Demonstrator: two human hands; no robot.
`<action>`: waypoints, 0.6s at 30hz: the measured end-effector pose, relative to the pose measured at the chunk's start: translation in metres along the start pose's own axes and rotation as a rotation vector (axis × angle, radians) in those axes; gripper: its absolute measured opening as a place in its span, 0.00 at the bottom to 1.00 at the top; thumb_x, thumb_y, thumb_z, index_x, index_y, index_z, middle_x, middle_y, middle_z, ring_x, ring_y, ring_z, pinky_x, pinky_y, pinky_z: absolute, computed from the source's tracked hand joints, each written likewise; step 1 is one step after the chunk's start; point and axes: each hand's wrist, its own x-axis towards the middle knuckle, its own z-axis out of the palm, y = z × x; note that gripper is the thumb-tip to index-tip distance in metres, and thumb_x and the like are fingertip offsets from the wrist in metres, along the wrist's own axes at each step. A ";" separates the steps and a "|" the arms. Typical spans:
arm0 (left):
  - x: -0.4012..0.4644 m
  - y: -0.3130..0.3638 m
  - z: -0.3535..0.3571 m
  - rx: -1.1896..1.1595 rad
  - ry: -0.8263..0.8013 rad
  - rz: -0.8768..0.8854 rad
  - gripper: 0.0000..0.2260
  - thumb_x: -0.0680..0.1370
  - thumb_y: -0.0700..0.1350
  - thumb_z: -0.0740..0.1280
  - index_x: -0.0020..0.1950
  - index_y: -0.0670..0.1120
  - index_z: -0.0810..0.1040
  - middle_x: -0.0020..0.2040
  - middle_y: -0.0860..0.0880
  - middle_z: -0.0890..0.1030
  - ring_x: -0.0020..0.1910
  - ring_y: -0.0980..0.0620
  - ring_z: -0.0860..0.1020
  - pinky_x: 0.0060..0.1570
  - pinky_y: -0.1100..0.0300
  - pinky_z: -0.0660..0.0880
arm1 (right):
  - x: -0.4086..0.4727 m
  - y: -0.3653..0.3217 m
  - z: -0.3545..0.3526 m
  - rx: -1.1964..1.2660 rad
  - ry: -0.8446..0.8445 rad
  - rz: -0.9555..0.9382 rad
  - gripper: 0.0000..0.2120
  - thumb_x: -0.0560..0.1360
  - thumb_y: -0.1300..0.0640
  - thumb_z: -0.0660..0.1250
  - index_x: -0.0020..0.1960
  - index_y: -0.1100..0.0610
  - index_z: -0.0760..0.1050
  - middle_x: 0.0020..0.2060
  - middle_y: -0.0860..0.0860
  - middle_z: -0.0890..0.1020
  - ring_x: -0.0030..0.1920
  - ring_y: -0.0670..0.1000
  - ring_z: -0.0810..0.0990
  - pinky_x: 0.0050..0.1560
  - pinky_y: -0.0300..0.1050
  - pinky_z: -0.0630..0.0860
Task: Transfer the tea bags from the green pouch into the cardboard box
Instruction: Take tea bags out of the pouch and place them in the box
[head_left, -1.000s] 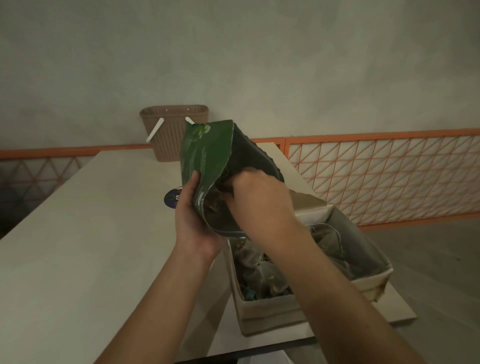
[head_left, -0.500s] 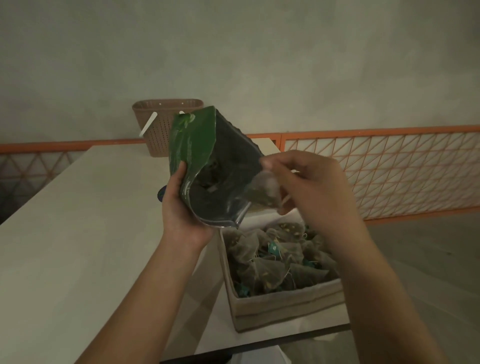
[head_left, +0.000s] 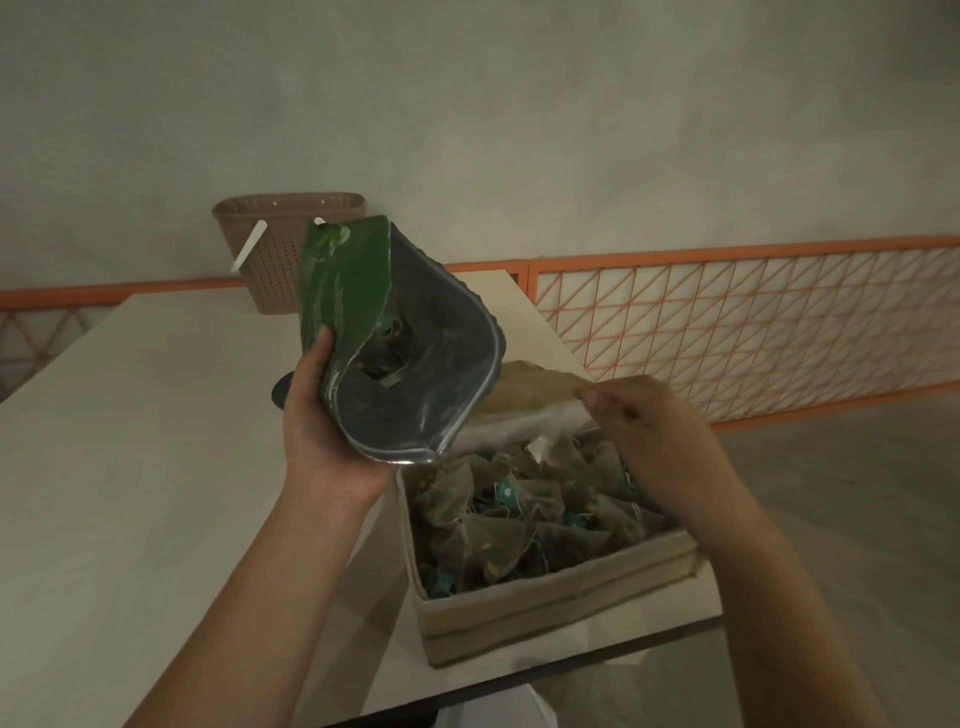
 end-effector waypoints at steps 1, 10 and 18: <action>0.000 0.000 0.001 0.000 0.002 -0.006 0.25 0.82 0.58 0.62 0.76 0.50 0.71 0.74 0.44 0.74 0.72 0.40 0.74 0.65 0.43 0.75 | -0.001 0.002 0.004 -0.065 -0.030 -0.032 0.12 0.80 0.51 0.61 0.60 0.48 0.79 0.54 0.43 0.76 0.53 0.45 0.76 0.49 0.38 0.70; -0.004 0.010 0.002 0.001 -0.025 -0.036 0.26 0.82 0.60 0.61 0.78 0.51 0.69 0.77 0.44 0.70 0.75 0.41 0.70 0.60 0.44 0.78 | 0.003 -0.033 0.015 -0.018 -0.035 -0.093 0.11 0.79 0.41 0.57 0.57 0.43 0.74 0.48 0.40 0.78 0.47 0.40 0.77 0.57 0.46 0.74; -0.012 0.021 0.009 0.094 -0.057 -0.050 0.24 0.81 0.60 0.60 0.70 0.47 0.76 0.64 0.41 0.80 0.58 0.41 0.81 0.52 0.48 0.81 | 0.035 -0.115 0.039 0.357 0.215 -0.448 0.20 0.78 0.46 0.64 0.70 0.47 0.71 0.56 0.45 0.79 0.51 0.42 0.78 0.48 0.42 0.79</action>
